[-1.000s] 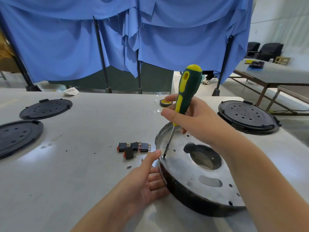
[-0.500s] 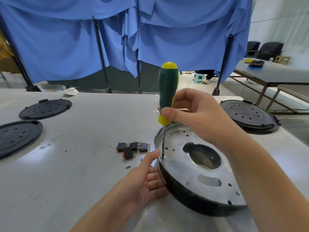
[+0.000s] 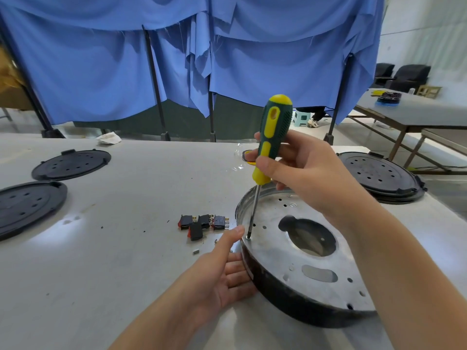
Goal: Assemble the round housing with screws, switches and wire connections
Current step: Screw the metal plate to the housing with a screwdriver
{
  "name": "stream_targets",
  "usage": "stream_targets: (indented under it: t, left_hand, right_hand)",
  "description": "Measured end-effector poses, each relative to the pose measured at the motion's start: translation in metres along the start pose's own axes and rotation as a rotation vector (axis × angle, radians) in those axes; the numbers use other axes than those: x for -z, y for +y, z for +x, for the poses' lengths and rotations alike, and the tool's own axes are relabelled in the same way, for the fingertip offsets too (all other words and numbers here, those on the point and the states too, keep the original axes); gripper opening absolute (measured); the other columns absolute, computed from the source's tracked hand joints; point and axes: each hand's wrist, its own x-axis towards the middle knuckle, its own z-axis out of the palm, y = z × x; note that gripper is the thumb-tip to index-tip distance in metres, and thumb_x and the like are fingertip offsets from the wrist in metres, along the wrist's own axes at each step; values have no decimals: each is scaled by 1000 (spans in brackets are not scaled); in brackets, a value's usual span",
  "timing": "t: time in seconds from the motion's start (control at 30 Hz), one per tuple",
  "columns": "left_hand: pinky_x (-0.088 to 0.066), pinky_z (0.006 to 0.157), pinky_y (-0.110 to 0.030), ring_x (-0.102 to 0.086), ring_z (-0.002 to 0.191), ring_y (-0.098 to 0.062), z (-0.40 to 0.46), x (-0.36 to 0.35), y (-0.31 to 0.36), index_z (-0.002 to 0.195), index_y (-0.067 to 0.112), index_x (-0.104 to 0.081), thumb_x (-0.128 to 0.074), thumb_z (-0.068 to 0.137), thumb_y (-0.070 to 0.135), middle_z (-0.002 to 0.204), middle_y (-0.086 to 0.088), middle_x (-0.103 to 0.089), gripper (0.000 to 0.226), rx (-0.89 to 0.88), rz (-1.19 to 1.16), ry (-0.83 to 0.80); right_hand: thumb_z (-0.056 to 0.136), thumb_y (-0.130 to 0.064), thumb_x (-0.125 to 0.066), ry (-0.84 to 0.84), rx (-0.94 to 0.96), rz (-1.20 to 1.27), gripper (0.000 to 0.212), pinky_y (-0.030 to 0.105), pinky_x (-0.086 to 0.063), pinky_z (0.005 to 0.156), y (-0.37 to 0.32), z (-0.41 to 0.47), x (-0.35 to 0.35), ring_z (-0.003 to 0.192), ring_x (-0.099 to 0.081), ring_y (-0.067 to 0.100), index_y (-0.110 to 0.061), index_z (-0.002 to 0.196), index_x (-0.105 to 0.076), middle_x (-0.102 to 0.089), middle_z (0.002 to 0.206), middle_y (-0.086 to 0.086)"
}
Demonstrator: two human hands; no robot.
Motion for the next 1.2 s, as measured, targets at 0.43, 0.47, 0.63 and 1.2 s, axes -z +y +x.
stream_targets:
  t: [0.43, 0.47, 0.63, 1.2]
  left_hand:
    - [-59, 63, -32, -73, 87, -31, 0, -3, 0, 107, -7, -65, -74, 49, 54, 102, -23, -72, 85, -17, 3, 20]
    - [-59, 63, -32, -73, 86, -31, 0, -2, 0, 107, -7, -65, -74, 49, 54, 101, -23, -73, 84, -13, 2, 18]
    - [-60, 65, -34, -73, 90, -32, -1, -2, 0, 106, -7, -64, -74, 50, 54, 101, -23, -73, 83, -9, -1, 17]
    - [-60, 62, -34, -73, 84, -33, 0, -3, -2, 100, -7, -66, -75, 45, 52, 97, -24, -73, 81, -42, 14, 33]
  right_hand:
    - [66, -41, -81, 132, 65, -201, 37, 15, -50, 58, 5, 0, -6, 55, -49, 2, -18, 92, -67, -68, 78, -2]
    - [66, -42, -80, 134, 50, -202, 38, 17, -52, 59, 5, 0, -6, 57, -51, 3, -18, 92, -67, -68, 79, -1]
    - [81, -29, -72, -15, 16, -111, 21, 18, -55, 68, 2, 0, 0, 79, -65, 14, -22, 100, -69, -73, 93, -5]
    - [60, -48, -82, 225, 91, -283, 50, 18, -50, 57, 7, -1, -9, 62, -57, 10, -23, 90, -52, -60, 76, -2]
